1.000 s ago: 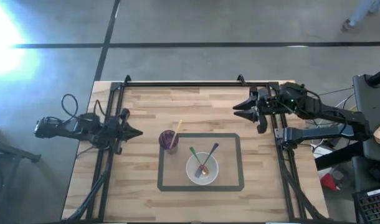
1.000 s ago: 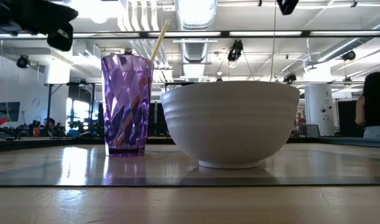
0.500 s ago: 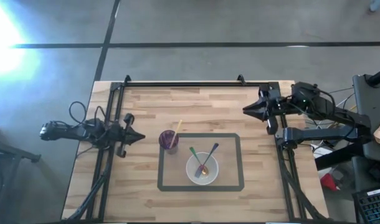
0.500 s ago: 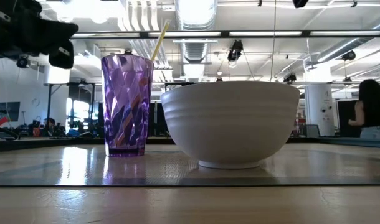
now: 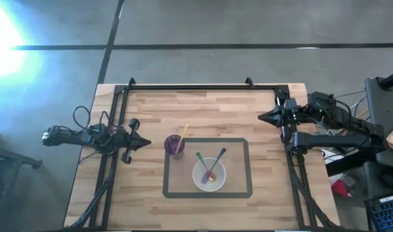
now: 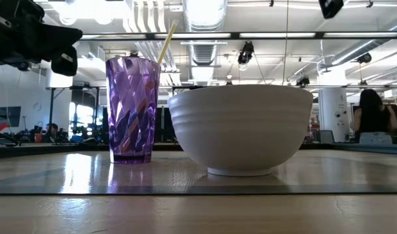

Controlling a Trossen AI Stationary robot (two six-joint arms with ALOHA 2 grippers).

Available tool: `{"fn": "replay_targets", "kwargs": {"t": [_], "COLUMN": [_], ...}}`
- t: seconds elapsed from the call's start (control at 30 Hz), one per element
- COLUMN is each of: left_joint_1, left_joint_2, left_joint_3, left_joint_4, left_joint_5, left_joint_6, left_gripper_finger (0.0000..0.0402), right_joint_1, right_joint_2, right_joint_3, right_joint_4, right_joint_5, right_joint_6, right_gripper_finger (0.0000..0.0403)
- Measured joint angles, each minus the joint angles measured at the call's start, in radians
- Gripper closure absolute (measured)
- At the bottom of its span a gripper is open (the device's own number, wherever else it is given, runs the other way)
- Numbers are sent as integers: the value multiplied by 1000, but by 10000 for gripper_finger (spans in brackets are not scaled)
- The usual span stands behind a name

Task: Pick & Place Utensil
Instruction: Return to Home Position

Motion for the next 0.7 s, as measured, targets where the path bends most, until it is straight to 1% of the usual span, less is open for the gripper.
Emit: {"fn": "replay_targets", "kwargs": {"t": [0.1,0.27,0.37,0.7], "left_joint_1": [0,0,0,-1], "left_joint_2": [0,0,0,0], "left_joint_3": [0,0,0,-1], "left_joint_4": [-1,-3,-3,-6], "left_joint_5": [-4,-12,-13,-17], "left_joint_6": [-12,-27,-28,-28], "left_gripper_finger": [401,401,401,401], "right_joint_1": [0,0,0,0], "right_joint_2": [-67,-187,-257,-431], "right_joint_3": [-87,-273,-370,-574], "right_joint_4": [31,189,248,363], "right_joint_5": [27,27,27,25], "right_joint_6": [4,46,70,87], "right_gripper_finger": [394,394,394,394]}}
